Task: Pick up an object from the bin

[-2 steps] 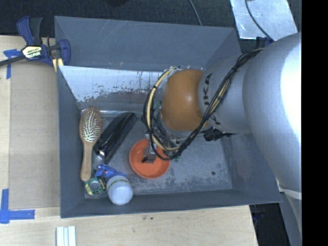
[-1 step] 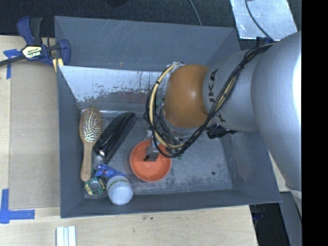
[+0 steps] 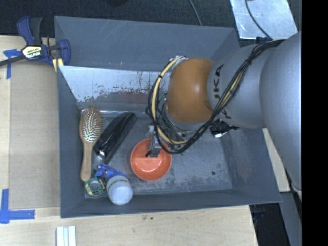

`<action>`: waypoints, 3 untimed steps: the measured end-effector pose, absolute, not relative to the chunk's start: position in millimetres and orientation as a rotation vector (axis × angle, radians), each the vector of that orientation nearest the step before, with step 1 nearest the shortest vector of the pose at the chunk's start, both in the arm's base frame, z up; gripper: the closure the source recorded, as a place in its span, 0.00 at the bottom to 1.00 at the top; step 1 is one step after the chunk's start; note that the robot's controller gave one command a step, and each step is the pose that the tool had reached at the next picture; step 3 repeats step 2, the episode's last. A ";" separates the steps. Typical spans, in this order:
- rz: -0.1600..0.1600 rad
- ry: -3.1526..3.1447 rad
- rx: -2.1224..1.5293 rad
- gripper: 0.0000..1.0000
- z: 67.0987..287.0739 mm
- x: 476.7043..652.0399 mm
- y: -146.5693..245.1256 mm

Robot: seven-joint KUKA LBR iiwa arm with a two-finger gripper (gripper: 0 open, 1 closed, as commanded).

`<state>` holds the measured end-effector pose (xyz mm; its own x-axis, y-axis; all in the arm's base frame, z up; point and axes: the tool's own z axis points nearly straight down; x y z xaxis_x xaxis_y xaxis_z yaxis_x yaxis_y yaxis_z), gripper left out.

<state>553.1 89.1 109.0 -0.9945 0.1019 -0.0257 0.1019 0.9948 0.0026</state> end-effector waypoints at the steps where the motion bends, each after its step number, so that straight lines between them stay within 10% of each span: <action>1: 0.002 3.113 0.159 1.00 128.1 552.6 88.8; 3: 0.003 3.108 0.160 1.00 140.9 553.5 88.7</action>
Offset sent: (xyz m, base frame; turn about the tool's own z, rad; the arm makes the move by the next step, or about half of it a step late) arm -0.0007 -0.0002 0.0307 0.0003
